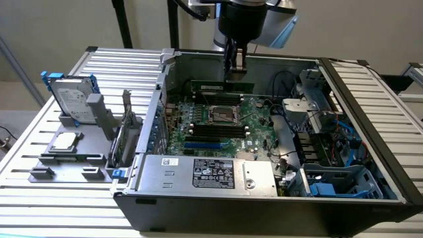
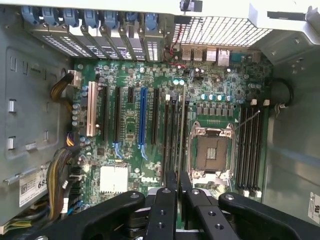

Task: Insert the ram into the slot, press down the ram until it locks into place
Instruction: 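Insert the ram into the slot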

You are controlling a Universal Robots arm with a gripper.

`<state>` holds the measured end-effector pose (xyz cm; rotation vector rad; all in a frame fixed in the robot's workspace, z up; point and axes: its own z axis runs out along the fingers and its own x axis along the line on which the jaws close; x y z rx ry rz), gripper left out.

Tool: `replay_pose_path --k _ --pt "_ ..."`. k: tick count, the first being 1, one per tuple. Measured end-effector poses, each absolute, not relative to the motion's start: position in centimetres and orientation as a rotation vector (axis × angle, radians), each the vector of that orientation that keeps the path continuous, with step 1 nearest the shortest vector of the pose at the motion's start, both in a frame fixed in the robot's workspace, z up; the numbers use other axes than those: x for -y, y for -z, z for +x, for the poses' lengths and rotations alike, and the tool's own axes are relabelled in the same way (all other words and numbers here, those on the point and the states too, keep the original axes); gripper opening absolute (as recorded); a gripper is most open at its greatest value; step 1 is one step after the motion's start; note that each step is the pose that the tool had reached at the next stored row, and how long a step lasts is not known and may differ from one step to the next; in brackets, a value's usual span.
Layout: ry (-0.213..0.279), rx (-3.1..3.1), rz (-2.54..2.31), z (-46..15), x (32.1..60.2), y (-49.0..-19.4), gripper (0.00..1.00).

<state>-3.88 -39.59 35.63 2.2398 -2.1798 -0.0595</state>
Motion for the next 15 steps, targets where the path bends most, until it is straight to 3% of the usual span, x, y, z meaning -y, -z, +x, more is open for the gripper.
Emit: replay_pose_path --k 15 --pt "0.059 2.18 2.24 -3.9 39.7 -32.9 0.14"
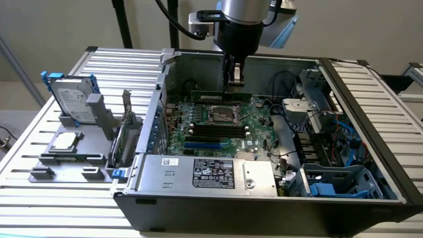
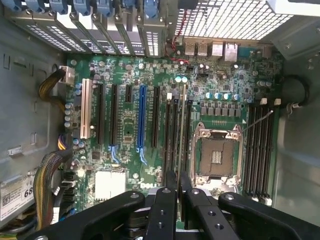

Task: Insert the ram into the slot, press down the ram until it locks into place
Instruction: 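Insert the ram into the slot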

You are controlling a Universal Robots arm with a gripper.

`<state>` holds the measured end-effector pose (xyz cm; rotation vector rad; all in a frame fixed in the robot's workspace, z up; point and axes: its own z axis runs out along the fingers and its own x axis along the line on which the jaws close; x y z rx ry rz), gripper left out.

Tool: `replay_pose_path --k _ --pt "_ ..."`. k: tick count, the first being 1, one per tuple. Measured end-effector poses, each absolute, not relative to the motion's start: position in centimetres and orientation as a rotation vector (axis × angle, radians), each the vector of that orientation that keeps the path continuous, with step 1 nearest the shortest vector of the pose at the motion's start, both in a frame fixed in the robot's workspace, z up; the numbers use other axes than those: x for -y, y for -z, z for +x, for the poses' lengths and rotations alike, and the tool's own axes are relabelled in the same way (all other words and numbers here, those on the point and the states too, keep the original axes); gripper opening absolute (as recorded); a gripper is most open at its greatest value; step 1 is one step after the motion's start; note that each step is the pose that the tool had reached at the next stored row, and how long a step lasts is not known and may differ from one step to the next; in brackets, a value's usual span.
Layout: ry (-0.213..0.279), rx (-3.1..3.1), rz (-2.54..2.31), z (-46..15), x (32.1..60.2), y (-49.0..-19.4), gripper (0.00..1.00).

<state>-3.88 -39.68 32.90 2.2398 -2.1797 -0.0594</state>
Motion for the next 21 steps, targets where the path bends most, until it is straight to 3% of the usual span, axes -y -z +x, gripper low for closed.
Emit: replay_pose_path --k 21 --pt "0.059 2.18 2.24 -3.9 39.7 -29.1 0.14"
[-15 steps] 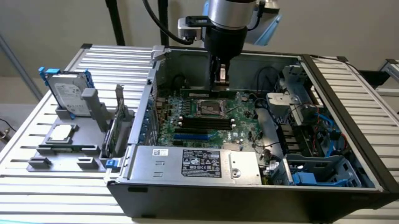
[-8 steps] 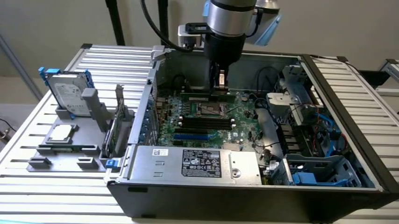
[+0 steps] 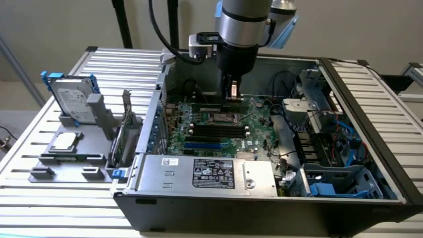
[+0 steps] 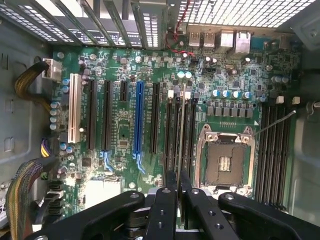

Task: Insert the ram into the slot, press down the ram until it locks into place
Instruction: 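Insert the ram into the slot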

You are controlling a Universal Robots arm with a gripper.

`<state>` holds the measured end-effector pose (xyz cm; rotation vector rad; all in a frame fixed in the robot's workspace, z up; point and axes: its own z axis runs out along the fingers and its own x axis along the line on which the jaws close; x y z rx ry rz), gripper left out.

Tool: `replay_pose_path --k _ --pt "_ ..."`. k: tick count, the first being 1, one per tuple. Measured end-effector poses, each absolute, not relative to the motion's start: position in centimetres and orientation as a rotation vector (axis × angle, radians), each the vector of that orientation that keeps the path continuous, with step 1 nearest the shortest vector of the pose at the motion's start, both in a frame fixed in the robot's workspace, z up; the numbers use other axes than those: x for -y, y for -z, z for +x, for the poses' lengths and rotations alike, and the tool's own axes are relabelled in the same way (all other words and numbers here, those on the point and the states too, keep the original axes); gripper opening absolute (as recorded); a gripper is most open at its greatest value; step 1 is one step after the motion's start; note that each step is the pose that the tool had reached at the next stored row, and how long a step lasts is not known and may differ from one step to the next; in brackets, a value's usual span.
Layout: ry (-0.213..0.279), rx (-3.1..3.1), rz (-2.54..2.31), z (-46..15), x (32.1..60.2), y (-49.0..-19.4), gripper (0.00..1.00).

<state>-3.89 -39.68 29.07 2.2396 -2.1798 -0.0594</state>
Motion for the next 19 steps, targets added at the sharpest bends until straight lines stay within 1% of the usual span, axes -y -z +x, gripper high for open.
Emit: replay_pose_path --k 11,19 --pt "0.061 2.179 2.239 -3.8 39.7 -27.1 0.14" --pt "0.097 2.163 2.222 -3.0 39.8 -26.3 0.14"
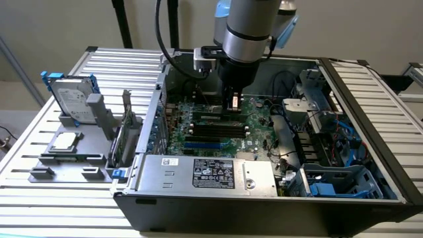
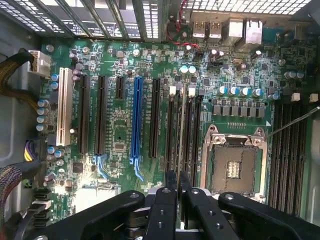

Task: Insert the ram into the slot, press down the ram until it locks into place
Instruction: 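Insert the ram into the slot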

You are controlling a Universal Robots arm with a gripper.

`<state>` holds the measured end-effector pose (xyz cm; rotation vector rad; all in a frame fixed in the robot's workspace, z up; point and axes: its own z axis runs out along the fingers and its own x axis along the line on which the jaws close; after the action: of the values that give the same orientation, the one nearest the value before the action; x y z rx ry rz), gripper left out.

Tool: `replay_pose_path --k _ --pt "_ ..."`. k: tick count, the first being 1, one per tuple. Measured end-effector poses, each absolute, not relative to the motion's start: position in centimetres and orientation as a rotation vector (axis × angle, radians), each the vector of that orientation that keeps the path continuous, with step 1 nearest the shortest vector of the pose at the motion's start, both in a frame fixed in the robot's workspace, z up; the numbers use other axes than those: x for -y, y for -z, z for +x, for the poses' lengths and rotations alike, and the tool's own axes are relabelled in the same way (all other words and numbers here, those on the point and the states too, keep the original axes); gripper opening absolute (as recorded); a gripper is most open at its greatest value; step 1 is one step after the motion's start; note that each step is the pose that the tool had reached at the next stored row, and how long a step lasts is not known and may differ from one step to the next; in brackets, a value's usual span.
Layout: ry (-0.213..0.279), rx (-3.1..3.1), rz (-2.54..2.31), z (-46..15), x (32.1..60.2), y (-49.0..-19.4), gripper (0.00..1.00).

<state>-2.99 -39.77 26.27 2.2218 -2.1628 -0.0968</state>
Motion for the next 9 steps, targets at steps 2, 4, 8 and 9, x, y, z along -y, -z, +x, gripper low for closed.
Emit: replay_pose_path --k 2,4,8,9 --pt "0.097 2.163 2.221 -2.97 39.77 -26.04 0.14" --pt "0.097 2.162 2.221 -2.94 39.77 -25.81 0.14" --pt "0.097 2.162 2.221 -2.85 39.77 -25.42 0.14" --pt "0.097 2.162 2.221 -2.82 39.77 -25.32 0.14"
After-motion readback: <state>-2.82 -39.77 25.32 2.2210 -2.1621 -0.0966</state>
